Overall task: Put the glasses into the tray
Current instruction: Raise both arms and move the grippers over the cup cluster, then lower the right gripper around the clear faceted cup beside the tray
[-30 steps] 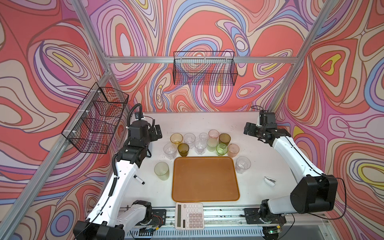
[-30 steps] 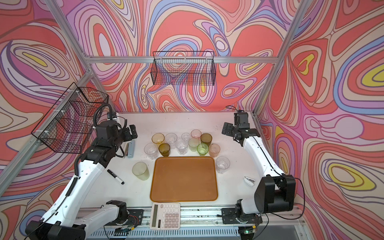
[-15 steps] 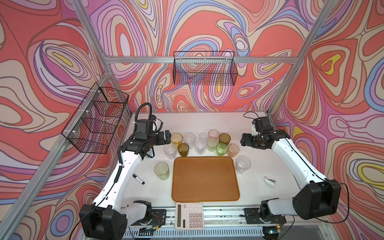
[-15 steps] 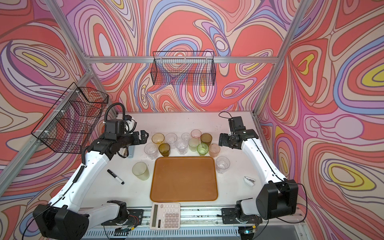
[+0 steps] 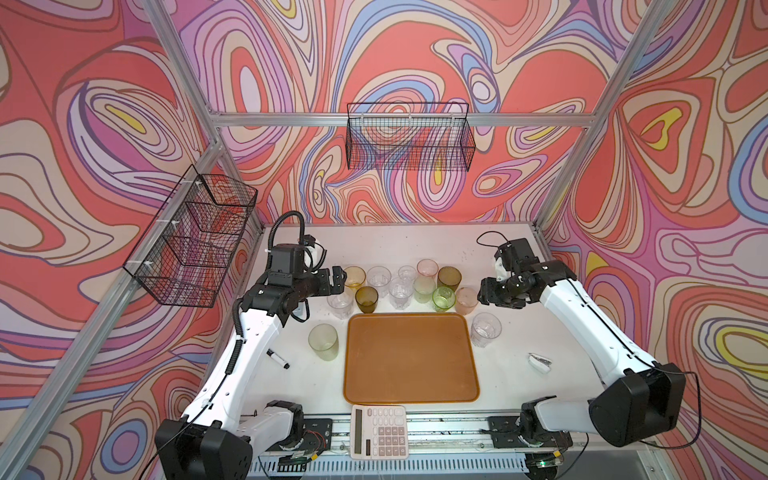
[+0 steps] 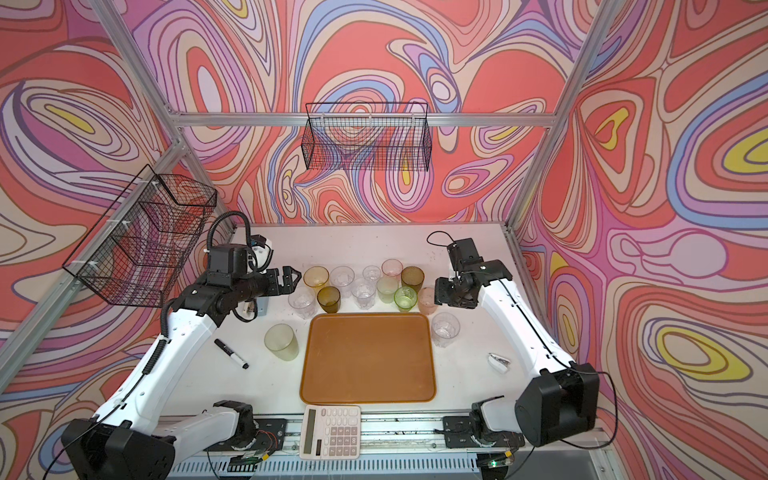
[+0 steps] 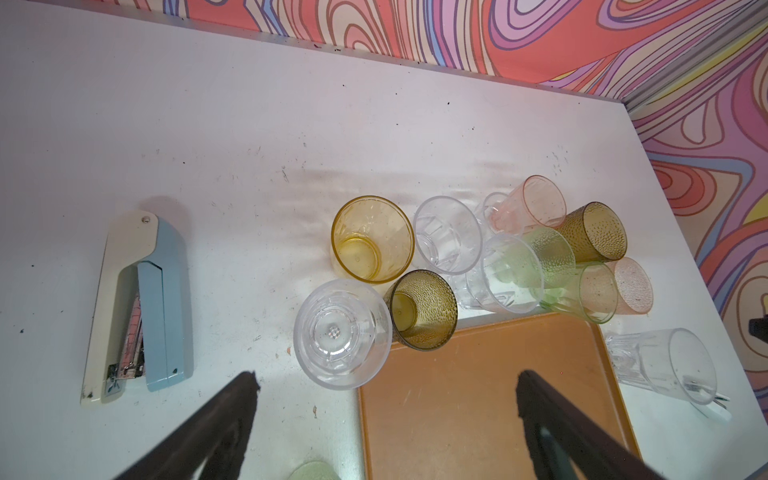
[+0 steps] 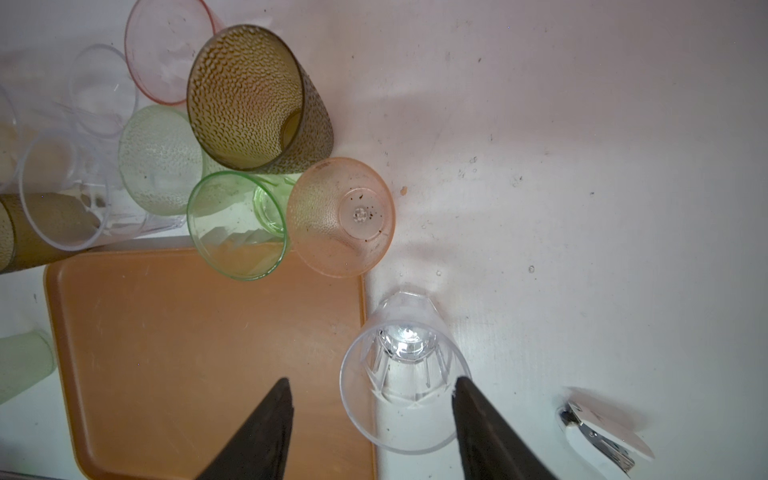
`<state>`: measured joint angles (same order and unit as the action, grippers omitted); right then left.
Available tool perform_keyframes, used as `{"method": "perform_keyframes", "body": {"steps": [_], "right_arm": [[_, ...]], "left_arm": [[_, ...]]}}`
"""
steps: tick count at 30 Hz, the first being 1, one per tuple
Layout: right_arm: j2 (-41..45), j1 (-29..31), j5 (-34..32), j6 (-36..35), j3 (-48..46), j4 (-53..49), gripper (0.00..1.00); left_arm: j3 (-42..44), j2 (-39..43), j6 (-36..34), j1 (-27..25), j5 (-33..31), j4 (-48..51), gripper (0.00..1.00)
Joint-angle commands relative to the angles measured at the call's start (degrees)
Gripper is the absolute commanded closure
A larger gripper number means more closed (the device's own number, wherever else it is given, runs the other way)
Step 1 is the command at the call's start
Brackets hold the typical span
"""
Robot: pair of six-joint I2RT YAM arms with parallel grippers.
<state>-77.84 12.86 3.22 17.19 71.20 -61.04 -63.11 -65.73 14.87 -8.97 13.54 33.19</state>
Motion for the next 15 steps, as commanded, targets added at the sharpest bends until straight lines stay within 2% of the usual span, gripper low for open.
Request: {"method": "perform_keyframes", "body": {"steps": [1,6,8,15], "right_arm": [[1.0,1.1,0.5,0.5,-1.5,-3.3,0.39],[1.6,2.4,0.7,1.6,-2.5,-3.9,0.43],[1.7,3.4,1.0,2.0,-3.1,-3.3,0.47],[-0.1,6.0,-0.4,2.2,-5.3,-2.6,0.51]], "left_arm": [[0.2,0.6,0.5,0.0,0.9,-0.1,0.00],[0.4,0.2,1.0,-0.1,1.5,-0.6,0.01],[0.1,-0.1,1.0,0.0,1.7,-0.3,0.01],[0.1,0.0,0.7,0.0,0.8,0.1,0.01]]}}
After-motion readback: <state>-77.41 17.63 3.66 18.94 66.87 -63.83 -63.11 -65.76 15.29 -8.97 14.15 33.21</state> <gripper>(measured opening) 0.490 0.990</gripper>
